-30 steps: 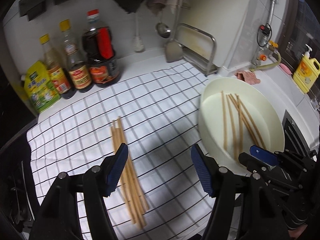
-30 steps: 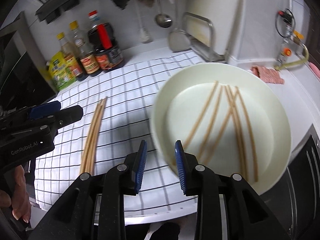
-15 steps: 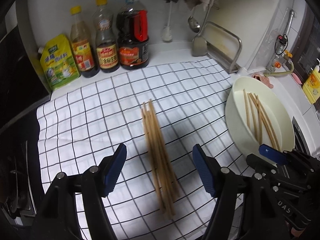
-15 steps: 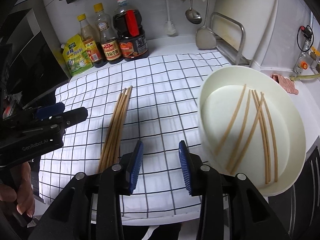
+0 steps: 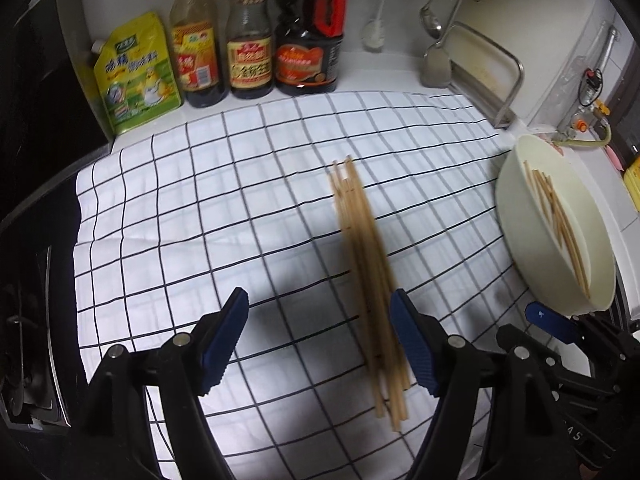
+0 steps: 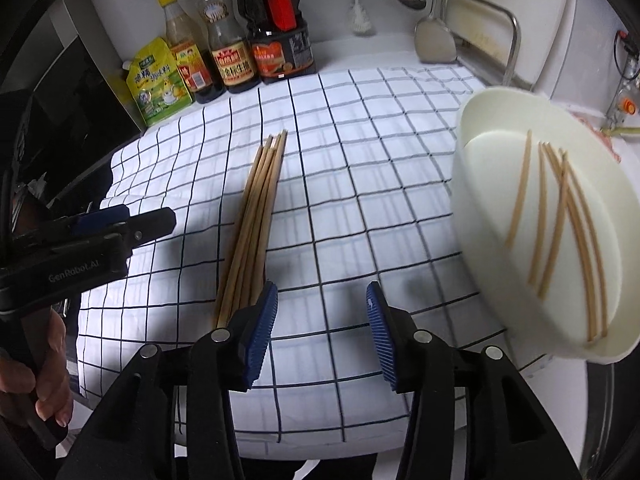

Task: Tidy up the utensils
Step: 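Move both open tools back to the chopstick bundle on the cloth, then close the right tool on one chopstick while the left tool grasps another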

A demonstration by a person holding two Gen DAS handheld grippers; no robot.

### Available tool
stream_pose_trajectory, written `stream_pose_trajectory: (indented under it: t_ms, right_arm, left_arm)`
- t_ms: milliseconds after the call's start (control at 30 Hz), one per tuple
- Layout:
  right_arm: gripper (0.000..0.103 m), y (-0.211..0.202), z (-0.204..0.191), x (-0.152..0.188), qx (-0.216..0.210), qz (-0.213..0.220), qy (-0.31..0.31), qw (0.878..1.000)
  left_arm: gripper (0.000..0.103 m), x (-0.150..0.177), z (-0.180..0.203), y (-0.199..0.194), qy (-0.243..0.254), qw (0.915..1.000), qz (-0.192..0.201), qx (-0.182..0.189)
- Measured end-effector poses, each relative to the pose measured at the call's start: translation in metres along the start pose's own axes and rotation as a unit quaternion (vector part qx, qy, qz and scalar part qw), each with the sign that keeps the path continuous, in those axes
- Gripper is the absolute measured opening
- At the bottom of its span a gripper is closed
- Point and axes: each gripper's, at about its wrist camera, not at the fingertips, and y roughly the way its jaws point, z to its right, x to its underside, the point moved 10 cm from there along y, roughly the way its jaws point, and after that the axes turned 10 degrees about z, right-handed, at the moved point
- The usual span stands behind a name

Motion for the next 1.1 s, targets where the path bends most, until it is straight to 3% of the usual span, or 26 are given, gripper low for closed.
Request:
stream_pose_trajectory:
  t_ms: [167, 567, 1100]
  right_arm:
    - [0.048, 0.021, -0.009, 0.007, -0.008, -0.006, 0.002, 1.000]
    - [0.048, 0.066, -0.026, 0.004, -0.002, -0.006, -0.013, 1.000]
    - [0.048, 0.078, -0.026, 0.004, 0.020, -0.006, -0.042, 0.999]
  left_arm:
    - [0.078, 0.005, -0.013, 0.009, -0.003, 1.0000, -0.003, -0.007]
    - [0.078, 0.015, -0.034, 0.025, -0.014, 0.9997, -0.011, -0.014]
    - [0.078, 0.012, -0.026, 0.032, -0.015, 0.9999, -0.004, -0.002]
